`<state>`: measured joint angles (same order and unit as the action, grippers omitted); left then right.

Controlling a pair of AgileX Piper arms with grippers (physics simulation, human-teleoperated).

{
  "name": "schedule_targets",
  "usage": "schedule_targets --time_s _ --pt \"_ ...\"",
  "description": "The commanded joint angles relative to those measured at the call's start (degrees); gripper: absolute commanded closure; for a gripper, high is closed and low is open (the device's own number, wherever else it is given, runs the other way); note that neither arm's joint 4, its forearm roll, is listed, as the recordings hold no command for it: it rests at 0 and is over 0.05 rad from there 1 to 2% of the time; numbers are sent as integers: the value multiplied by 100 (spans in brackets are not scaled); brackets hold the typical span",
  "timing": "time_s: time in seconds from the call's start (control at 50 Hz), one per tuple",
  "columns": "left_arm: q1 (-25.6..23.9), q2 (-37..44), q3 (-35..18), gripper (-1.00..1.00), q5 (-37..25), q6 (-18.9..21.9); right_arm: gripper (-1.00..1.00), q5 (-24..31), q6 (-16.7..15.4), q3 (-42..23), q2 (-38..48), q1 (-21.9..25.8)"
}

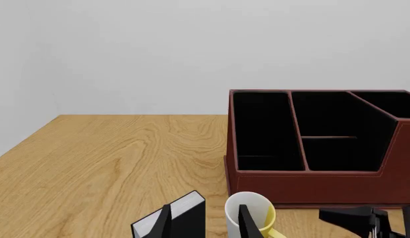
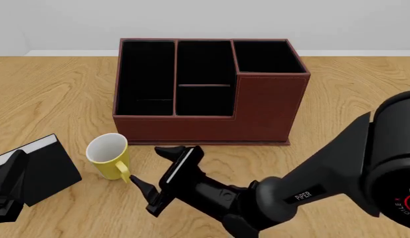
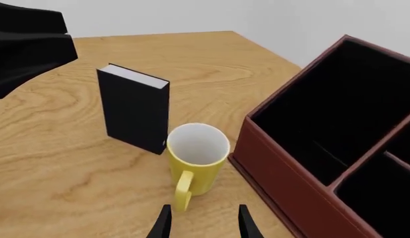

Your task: Pick up the yellow and white mug and place it to the right of the caddy.

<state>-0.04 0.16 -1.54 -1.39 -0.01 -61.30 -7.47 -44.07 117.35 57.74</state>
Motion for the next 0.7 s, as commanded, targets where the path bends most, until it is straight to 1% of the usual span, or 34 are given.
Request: schedule_targets --time_s 0.02,0.42,0.44,0.46,0.62,0.66,0.7 --pt "0 0 0 -100 -1 -1 -100 186 62 -344 174 99" --pt "-1 0 0 -100 1 -2 -100 329 65 -824 546 165" --pt "1 0 0 -100 0 -1 -100 407 233 -892 562 211" --pt "0 0 0 -100 0 -1 -100 373 93 -885 581 174" --pt "-2 0 0 -100 0 0 -100 418 102 -1036 688 167" --pt "-1 0 0 -100 1 -2 -100 475 156 -1108 736 182" --pt "1 0 0 -100 1 -2 -100 470 130 -1151 784 202"
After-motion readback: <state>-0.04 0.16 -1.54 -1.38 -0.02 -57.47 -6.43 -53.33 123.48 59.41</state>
